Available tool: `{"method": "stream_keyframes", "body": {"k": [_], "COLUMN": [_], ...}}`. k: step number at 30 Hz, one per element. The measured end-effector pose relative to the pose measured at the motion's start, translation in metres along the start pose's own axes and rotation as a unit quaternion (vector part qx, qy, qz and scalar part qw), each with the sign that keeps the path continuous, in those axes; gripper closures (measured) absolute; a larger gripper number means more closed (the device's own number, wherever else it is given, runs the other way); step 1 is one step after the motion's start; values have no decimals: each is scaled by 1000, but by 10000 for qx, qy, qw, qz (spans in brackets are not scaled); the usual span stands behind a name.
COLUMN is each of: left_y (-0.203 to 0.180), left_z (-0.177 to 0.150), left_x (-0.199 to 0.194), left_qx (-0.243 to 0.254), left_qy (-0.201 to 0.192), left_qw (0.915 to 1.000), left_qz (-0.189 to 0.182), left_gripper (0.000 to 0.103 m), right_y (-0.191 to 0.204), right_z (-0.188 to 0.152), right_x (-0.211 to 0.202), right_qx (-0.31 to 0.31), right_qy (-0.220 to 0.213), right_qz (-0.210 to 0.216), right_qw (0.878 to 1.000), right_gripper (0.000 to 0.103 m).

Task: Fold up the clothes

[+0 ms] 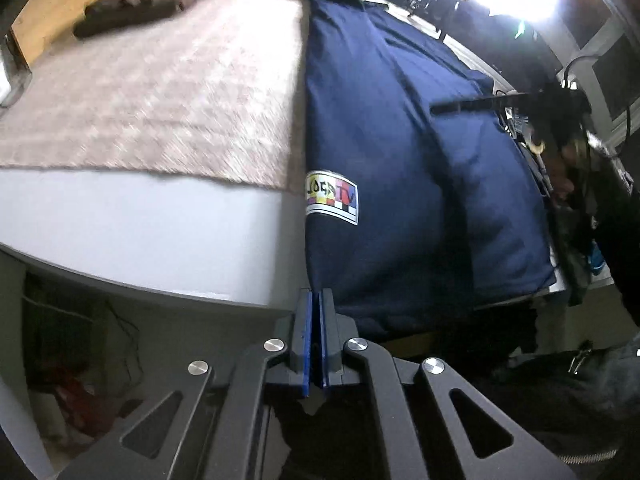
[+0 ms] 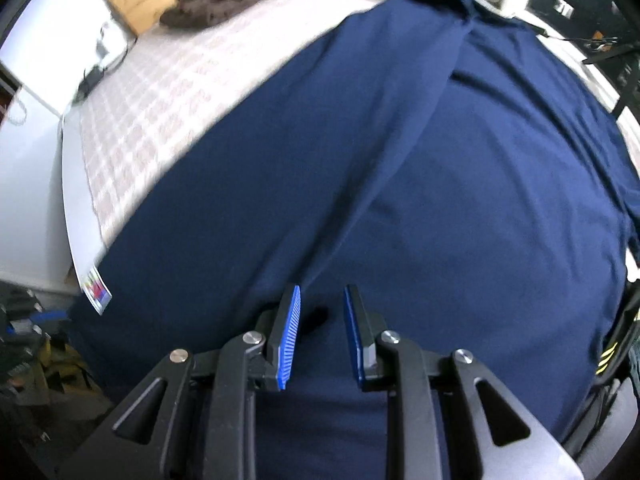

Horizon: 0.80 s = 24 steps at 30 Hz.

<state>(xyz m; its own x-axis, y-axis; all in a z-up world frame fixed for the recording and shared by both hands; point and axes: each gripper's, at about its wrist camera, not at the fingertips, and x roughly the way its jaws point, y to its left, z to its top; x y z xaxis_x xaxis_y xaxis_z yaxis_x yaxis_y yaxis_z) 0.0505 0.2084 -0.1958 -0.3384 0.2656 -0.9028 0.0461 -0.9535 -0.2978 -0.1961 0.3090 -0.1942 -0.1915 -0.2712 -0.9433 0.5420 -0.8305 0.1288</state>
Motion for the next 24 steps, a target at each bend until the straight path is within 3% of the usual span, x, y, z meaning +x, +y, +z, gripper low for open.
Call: {"method": "stream_keyframes", "body": {"k": [3, 6, 10, 13, 18, 21, 24], "left_y": [3, 10, 20, 20, 8, -9, -22], "left_z": [0, 2, 8, 22, 65, 100, 147], "left_x": [6, 3, -17, -39, -62, -59, -29], "left_qx": [21, -9, 33, 211, 771, 1109, 1192], "left_qy": [128, 223, 231, -5, -467, -617, -644], "left_qw": [9999, 9997, 9996, 9997, 9959, 9918, 9907], "left_qz": [7, 119, 188, 147, 19, -117, -149], "left_gripper": [100, 100, 100, 89, 87, 85, 82], "right_y": [0, 6, 7, -13, -39, -45, -64], "right_z": [20, 35, 38, 43, 46, 78, 113], "right_x": [0, 25, 20, -17, -94, -117, -125], "right_qx": [-35, -225, -329, 114, 463, 510, 401], "right_qy": [-239, 120, 273, -83, -705, -1049, -1320], "right_qz": [159, 118, -109, 117, -360, -343, -457], "right_qw": [9996, 9996, 9990, 9998, 9958, 9926, 9894], "right_gripper": [80, 74, 68, 68, 68, 67, 55]}}
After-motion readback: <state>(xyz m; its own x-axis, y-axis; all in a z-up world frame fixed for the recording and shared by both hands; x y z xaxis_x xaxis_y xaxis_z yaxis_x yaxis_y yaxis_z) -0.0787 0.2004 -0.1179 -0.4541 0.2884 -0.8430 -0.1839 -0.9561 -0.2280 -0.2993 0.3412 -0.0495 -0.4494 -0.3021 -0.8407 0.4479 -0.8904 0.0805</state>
